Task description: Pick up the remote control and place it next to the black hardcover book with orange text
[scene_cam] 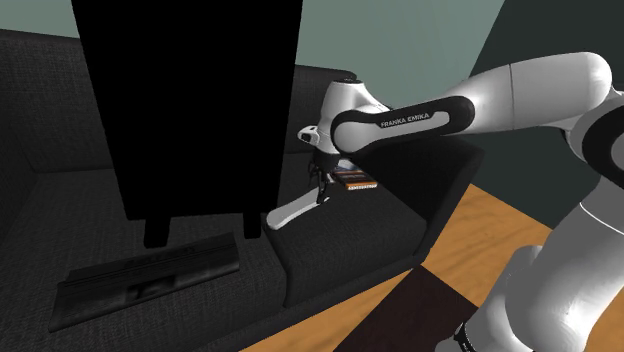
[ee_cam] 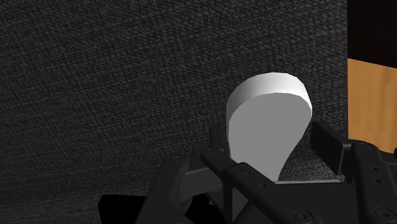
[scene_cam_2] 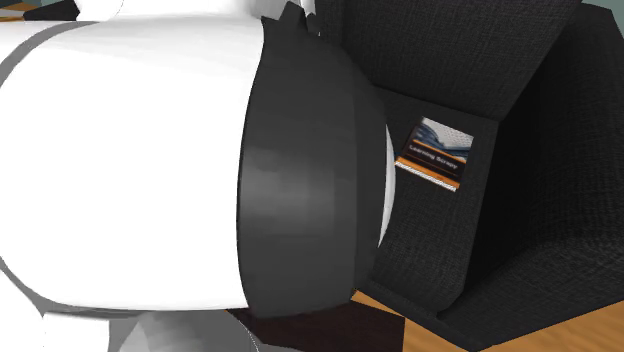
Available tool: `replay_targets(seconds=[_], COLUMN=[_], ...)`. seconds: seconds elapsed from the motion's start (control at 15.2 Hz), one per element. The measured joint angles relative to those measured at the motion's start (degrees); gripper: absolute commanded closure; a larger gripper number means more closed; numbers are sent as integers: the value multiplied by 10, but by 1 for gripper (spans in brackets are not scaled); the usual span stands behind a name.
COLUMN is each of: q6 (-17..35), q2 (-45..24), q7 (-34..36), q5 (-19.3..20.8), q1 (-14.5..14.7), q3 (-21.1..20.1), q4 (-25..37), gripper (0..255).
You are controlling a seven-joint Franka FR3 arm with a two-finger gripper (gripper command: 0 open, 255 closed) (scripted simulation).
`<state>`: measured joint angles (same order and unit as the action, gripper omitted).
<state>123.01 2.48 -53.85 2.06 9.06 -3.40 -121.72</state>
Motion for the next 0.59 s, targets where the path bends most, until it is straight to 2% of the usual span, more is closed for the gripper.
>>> replay_targets(seconds=[0.59], q6=[20], q2=[96], q7=[-118], q5=[1], q1=[-53], q3=[68], q4=[-112], gripper=[255])
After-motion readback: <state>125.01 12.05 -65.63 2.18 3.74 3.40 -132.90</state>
